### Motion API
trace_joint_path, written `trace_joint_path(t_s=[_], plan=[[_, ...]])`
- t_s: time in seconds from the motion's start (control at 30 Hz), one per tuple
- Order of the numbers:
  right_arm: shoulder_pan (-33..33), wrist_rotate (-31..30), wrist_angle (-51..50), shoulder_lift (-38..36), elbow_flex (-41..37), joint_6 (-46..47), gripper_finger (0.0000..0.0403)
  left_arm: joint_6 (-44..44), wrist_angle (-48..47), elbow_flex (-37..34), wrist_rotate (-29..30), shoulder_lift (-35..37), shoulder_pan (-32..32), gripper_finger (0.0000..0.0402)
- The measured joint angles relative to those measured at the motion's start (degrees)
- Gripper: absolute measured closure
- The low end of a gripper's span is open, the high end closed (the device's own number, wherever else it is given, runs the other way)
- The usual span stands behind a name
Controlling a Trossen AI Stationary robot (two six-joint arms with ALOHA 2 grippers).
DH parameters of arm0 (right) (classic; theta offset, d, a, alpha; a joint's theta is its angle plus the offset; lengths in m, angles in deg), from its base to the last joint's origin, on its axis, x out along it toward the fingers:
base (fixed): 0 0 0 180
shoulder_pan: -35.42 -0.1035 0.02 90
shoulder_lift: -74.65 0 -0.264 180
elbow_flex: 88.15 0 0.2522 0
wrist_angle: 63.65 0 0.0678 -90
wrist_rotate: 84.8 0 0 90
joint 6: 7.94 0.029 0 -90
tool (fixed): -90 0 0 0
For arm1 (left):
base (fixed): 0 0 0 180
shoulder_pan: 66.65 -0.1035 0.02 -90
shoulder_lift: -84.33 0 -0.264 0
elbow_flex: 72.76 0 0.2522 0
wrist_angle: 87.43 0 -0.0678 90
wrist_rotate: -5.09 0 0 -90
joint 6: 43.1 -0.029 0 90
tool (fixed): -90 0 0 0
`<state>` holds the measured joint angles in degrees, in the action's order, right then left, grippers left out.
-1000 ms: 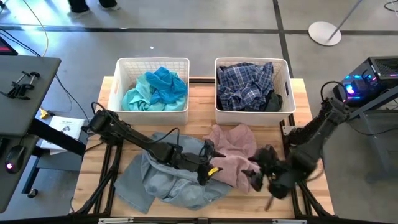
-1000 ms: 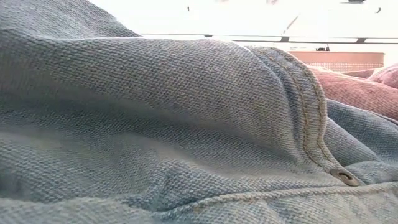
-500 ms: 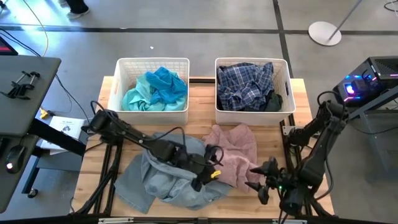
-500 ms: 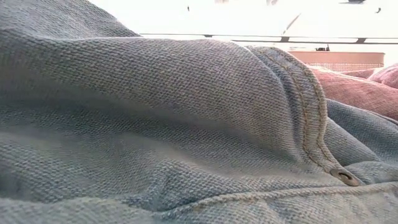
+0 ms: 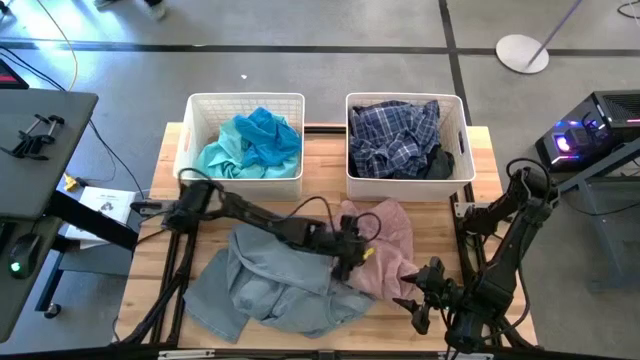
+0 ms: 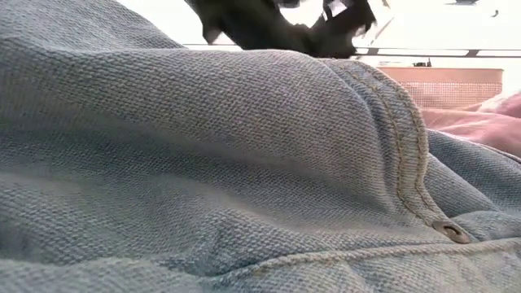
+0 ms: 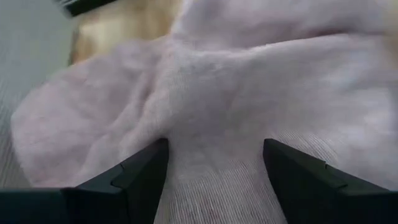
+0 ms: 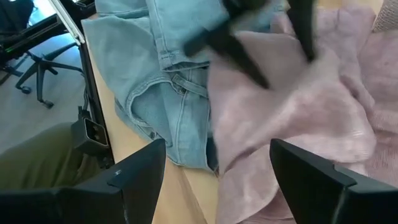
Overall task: Sort clothes
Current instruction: Put the pink polo shirt into the left white bin
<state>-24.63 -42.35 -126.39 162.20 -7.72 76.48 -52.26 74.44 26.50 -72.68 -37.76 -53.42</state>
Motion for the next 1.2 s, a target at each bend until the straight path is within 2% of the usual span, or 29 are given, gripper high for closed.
trace_joint_path(t_s=[0.07, 0.13, 0.2, 0.27, 0.33, 0.37, 0.47, 0.5, 0.6, 0.73, 0.97, 1.07, 1.2], plan=[[0.04, -0.45, -0.18, 0.00, 0.00, -0.37, 0.0126, 1.50, 3.35, 0.01, 2.37, -2.83, -1.23, 0.0147], [0.23, -1.15, -0.28, -0.02, 0.00, -0.85, 0.0126, 6.76, 3.91, 0.02, 4.52, -5.52, -2.66, 0.0147], [0.43, -1.79, -0.75, 0.00, -0.02, -0.87, 0.0126, 14.48, 2.19, 0.09, 2.18, -7.73, -4.64, 0.0148], [0.63, -1.98, -0.82, -0.02, -0.02, -0.89, 0.0126, 17.75, -1.29, 0.50, -1.01, -8.79, -6.47, 0.0162], [0.89, -1.97, -1.19, -0.02, -0.02, -0.90, 0.0126, 18.85, -4.36, 0.65, -1.40, -9.43, -7.07, 0.0201], [1.01, -2.00, -1.31, -0.02, -0.02, -0.90, 0.0126, 18.97, -6.00, 0.70, -0.96, -9.41, -7.07, 0.0233], [1.55, -1.95, -1.63, -0.02, -0.02, -0.90, 0.0126, 18.55, -8.11, 0.65, 0.05, -8.99, -6.38, 0.0356], [1.59, -1.97, -1.54, -0.02, -0.02, -0.90, 0.0126, 18.59, -8.42, 0.50, 0.13, -8.37, -5.99, 0.0376], [1.68, -1.97, -1.54, -0.02, -0.02, -0.90, 0.0126, 19.18, -10.26, 0.02, -1.33, -5.41, -4.80, 0.0385], [1.67, -1.89, -1.49, -0.04, -0.02, -0.92, 0.0126, 20.46, -15.54, -0.61, -4.72, 2.36, -1.93, 0.0396], [1.68, -1.92, -1.48, -0.07, -0.02, -0.94, 0.0126, 19.03, -15.56, -0.20, -1.30, 25.73, 2.23, 0.0400], [1.68, -1.97, -1.54, -0.07, -0.02, -0.96, 0.0126, 15.63, -16.32, -0.28, 7.70, 35.73, 4.31, 0.0401], [1.68, -2.00, -1.45, -0.07, -0.02, -2.06, 0.0126, 7.45, -16.22, -0.04, 27.76, 48.03, 7.18, 0.0401]])
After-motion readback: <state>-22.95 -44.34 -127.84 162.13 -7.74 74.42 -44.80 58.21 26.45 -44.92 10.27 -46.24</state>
